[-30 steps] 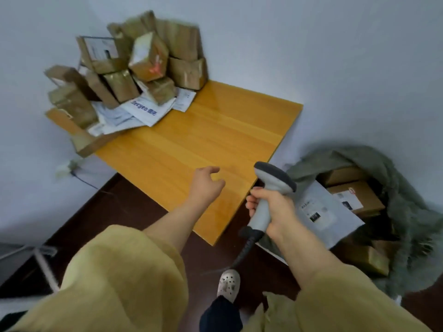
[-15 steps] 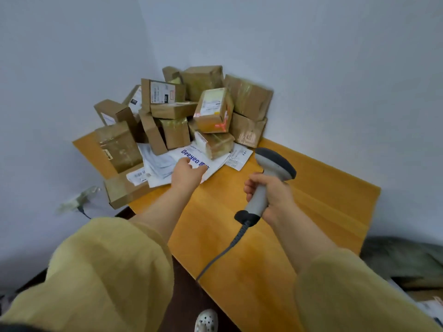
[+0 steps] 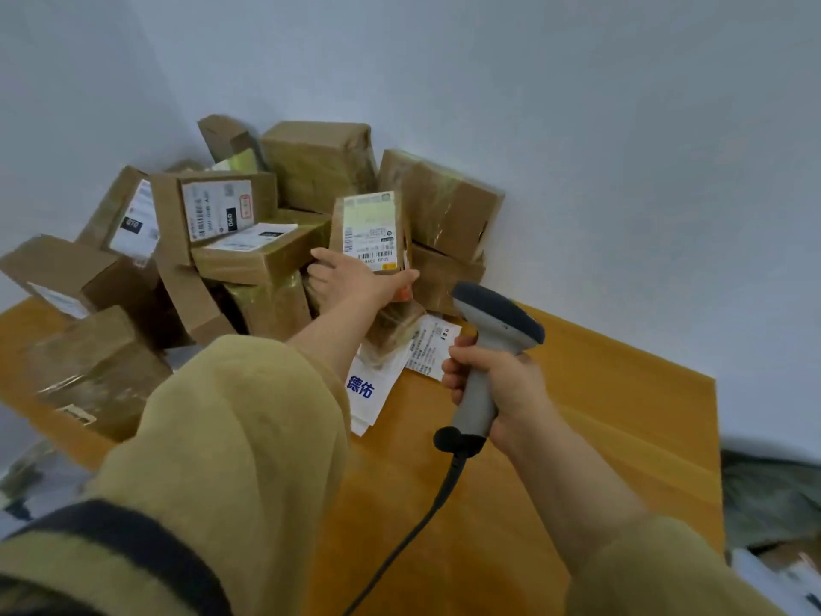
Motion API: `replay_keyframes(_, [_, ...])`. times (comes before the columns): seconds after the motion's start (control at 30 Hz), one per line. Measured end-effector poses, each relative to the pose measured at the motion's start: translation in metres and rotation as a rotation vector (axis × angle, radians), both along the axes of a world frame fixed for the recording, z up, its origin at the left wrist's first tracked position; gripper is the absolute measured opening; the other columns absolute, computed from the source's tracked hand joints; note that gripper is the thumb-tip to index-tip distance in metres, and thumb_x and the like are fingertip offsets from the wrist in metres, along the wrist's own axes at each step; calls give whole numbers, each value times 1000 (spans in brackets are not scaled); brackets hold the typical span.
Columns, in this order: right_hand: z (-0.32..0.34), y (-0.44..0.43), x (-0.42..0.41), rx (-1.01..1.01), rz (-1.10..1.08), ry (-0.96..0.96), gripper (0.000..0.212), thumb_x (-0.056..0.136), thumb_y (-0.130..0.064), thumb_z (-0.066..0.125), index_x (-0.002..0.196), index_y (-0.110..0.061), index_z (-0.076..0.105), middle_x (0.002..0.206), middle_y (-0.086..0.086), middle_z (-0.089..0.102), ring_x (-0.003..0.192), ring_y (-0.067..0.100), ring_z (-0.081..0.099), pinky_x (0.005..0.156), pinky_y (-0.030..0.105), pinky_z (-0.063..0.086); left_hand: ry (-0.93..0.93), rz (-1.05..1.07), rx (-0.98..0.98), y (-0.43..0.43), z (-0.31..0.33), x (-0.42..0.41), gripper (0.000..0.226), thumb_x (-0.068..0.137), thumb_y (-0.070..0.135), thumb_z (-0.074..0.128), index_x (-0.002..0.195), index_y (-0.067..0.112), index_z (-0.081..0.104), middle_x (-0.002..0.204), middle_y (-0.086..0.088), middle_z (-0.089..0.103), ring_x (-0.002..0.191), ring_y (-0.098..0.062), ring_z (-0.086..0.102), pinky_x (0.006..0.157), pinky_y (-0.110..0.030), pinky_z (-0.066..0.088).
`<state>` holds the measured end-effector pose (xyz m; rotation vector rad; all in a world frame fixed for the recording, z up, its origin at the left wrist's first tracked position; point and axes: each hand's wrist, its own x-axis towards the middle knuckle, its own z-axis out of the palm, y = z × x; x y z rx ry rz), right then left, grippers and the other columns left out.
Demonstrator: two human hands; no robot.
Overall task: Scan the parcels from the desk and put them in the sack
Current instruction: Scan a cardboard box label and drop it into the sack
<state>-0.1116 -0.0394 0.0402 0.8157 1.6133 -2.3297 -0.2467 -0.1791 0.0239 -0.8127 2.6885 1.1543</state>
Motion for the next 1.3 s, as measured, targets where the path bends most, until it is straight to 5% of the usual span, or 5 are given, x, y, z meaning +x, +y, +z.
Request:
replay_keyframes(0.5, [10,72,15,-46,-160,46,44,77,-17,79,116,-8,61,106,14,62,95,31,62,68,46,59,255,-639,-37,-10,0,120,140,43,45,92,149,10,7,145,-8,19,135,-20,22,114,-30,22])
replay_keyframes(0.7, [8,124,95,-73,37,19,34,71,-13,82,98,-13,62,97,9,68,91,27,64,71,47,58,320,-835,-109,33,23,205,135,37,46,80,149,12,12,142,-8,19,121,-2,20,102,-9,17])
replay_keyframes(0.9, [2,173,168,-228,-37,6,34,72,-16,81,101,-11,64,93,9,69,80,22,64,62,35,57,269,-578,132,87,49,290,134,55,32,89,153,19,-1,157,4,1,140,-6,13,106,-18,23])
replay_keyframes(1.07, [7,180,205,-365,-81,41,32,74,-18,80,101,-13,64,92,7,68,81,20,63,63,34,57,22,-275,808,116,60,339,86,66,43,72,142,45,34,142,7,40,129,-18,31,107,-54,33])
replay_keyframes(1.3, [15,188,234,-183,-23,90,30,81,-29,74,105,-14,61,100,11,65,91,24,64,70,37,56,244,-118,840,115,73,339,44,85,18,66,126,30,58,96,1,65,88,-17,57,96,-35,45])
